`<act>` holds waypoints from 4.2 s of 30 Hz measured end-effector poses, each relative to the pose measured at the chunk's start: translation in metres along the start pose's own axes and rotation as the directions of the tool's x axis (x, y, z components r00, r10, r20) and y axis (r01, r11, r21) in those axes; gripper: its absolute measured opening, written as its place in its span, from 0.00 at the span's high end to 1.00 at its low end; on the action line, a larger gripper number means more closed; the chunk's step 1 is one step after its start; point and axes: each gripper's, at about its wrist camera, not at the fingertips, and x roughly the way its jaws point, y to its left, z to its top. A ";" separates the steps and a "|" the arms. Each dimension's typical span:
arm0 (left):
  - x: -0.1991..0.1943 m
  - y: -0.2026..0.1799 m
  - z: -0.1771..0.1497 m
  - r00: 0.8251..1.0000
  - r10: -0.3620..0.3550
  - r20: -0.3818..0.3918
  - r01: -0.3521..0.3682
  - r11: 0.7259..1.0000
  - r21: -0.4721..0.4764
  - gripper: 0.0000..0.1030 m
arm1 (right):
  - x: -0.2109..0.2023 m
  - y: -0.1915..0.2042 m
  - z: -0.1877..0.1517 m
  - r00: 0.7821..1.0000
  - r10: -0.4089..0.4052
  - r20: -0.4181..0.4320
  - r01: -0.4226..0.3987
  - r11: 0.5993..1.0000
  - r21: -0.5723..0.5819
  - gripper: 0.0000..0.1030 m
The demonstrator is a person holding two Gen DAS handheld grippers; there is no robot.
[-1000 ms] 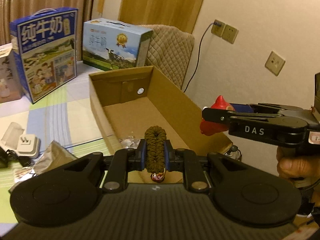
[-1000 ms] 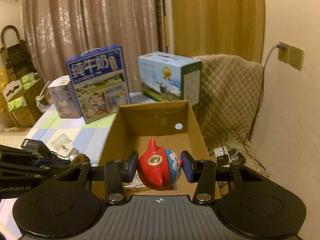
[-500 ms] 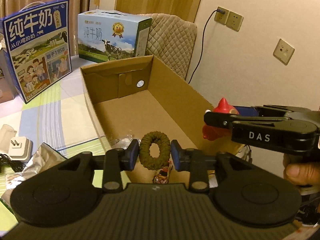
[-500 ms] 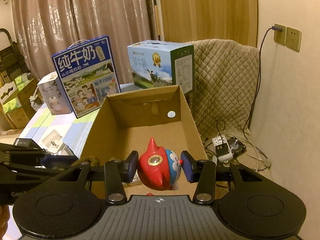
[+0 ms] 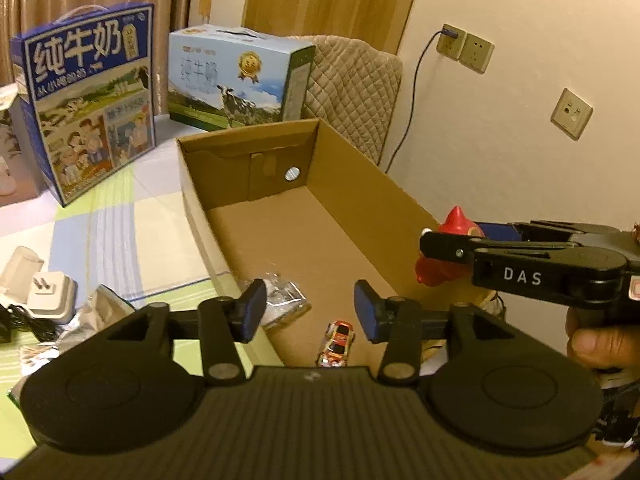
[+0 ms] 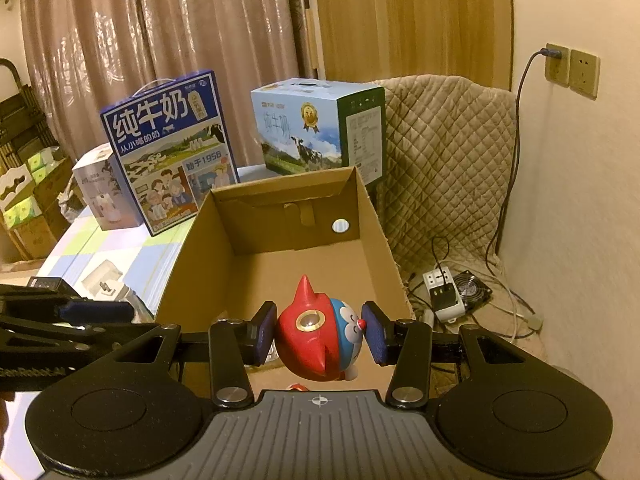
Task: Organize objects
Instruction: 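Carry the hair tie and red figure into the box and release them, then withdraw both tools from the box back over the table, then reach the right tool to the silver foil bag and grasp it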
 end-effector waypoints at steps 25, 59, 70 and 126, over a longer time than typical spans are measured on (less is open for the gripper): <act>-0.042 0.035 -0.024 0.998 0.057 0.025 -0.055 0.996 -0.071 0.44 | -0.019 0.008 0.003 0.996 0.064 0.055 -0.070 0.991 0.112 0.55; -0.183 0.150 -0.137 0.947 0.320 0.015 -0.309 0.926 -0.216 0.21 | -0.077 0.151 -0.066 0.965 0.261 0.001 -0.261 0.965 0.036 0.44; -0.185 0.160 -0.150 0.944 0.330 -0.002 -0.321 0.916 -0.240 0.17 | -0.070 0.161 -0.077 0.964 0.263 -0.030 -0.262 0.965 0.032 0.36; -0.078 0.306 -0.126 0.929 0.364 -0.065 -0.367 0.885 -0.286 0.10 | 0.196 0.215 -0.066 0.925 0.277 -0.261 -0.096 0.833 0.545 0.11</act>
